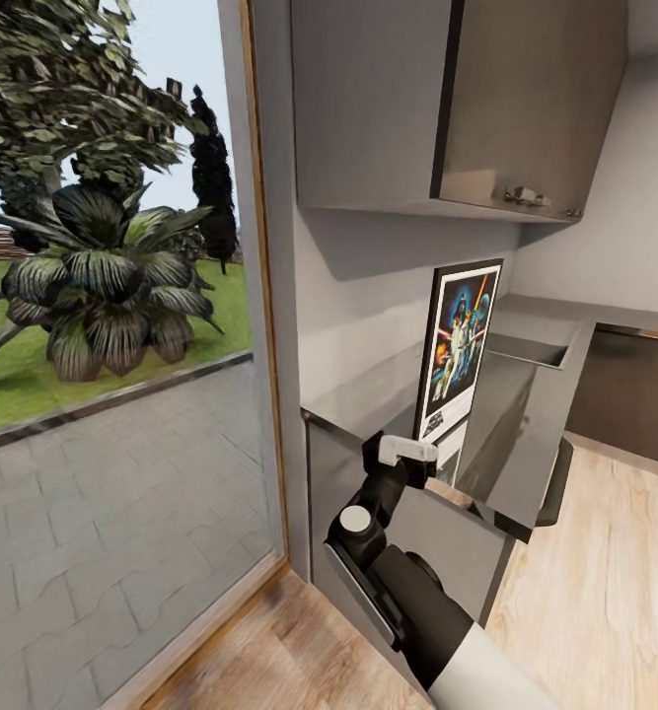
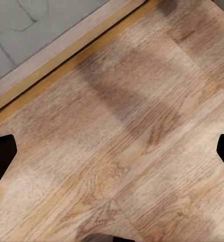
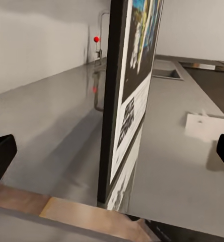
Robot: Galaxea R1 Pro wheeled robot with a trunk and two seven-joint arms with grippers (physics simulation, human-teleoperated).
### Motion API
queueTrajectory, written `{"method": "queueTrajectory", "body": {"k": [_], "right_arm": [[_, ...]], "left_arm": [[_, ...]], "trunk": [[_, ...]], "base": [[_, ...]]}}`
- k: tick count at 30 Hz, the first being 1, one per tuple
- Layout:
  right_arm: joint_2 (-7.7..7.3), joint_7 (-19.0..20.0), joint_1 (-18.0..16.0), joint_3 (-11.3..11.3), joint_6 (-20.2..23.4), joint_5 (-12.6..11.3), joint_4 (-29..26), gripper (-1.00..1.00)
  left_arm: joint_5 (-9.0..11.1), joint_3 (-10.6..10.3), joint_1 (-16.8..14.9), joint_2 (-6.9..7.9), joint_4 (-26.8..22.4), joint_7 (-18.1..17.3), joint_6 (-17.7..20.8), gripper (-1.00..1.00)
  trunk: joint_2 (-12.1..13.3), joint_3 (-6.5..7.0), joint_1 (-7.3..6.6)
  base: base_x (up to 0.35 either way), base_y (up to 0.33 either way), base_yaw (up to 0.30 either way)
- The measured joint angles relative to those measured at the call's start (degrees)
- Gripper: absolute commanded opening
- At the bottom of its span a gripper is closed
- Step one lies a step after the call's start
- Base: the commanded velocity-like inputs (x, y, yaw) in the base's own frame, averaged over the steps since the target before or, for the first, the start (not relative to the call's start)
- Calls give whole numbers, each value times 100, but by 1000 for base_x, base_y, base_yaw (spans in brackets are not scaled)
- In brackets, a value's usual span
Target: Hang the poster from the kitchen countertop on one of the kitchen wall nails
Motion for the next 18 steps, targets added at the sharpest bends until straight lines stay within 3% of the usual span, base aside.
{"method": "queueTrajectory", "body": {"k": [10,15,18], "right_arm": [[0,2,0,-7,-92,-28,-8,100],[0,2,0,-32,-202,-298,12,100],[0,2,0,-32,-220,-342,26,100]], "left_arm": [[2,-1,0,0,0,-2,1,100],[2,4,0,0,0,-3,1,100],[-1,0,0,0,0,-3,1,100]], "trunk": [[0,0,0],[0,0,0],[0,0,-1]], "base": [[22,-14,0],[40,-30,0],[155,-61,0]]}}
